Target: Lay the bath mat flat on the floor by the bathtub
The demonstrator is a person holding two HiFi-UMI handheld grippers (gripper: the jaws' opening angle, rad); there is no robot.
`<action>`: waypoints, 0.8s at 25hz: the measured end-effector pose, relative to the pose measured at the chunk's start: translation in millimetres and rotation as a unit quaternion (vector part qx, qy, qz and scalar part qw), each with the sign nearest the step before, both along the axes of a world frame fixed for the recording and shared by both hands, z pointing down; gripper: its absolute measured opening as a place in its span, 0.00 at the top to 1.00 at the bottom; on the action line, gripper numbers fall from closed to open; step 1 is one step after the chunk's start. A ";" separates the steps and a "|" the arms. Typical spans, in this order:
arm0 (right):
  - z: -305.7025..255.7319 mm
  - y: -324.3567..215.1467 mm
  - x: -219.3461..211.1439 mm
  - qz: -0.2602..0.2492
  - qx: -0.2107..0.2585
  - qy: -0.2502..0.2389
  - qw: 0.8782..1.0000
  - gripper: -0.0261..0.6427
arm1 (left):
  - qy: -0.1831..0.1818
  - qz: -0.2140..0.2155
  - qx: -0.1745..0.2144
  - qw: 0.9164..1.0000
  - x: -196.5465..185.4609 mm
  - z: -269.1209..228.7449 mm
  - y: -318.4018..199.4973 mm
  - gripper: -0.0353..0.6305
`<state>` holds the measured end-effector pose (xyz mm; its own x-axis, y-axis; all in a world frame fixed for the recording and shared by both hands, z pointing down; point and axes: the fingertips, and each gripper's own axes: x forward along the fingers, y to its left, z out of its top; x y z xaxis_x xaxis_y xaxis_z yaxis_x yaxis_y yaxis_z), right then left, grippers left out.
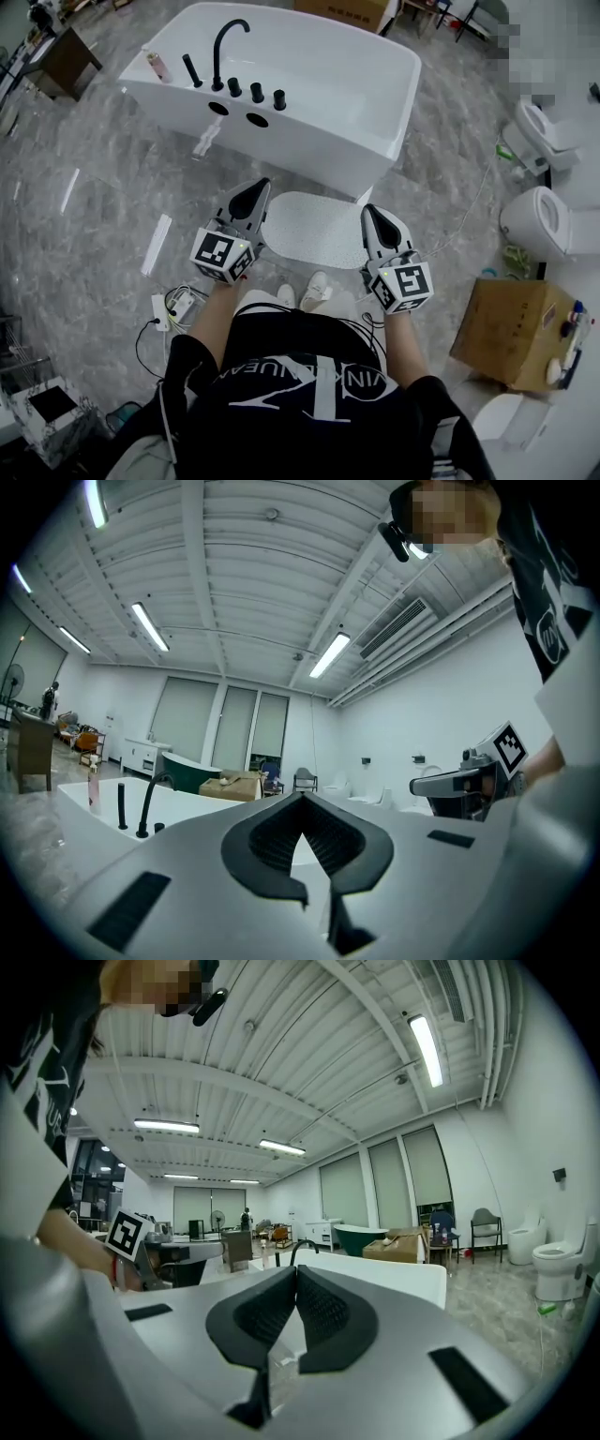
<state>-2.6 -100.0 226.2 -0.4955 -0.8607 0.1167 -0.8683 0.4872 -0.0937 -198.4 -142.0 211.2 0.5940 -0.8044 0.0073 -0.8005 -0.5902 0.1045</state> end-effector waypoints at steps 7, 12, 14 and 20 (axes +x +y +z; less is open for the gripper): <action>-16.2 1.5 -10.6 -0.007 0.003 -0.004 1.000 0.92 | 0.001 -0.006 0.010 1.000 -10.4 -16.2 4.1 0.93; -18.5 0.4 -7.5 -0.011 0.002 -0.006 1.000 0.92 | 0.001 -0.009 0.014 1.000 -8.6 -18.9 4.3 0.93; -16.0 0.8 -6.1 -0.009 0.000 -0.005 1.000 0.92 | 0.003 -0.009 0.013 1.000 -7.1 -20.1 5.8 0.93; -11.9 -1.2 -9.0 -0.007 -0.005 -0.011 1.000 0.92 | 0.002 -0.010 0.013 1.000 -12.8 -18.5 5.9 0.93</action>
<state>-11.6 -101.1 214.3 -0.5093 -0.8529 0.1150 -0.8595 0.4974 -0.1172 -211.1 -136.1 192.7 0.5779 -0.8160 -0.0164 -0.8117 -0.5767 0.0923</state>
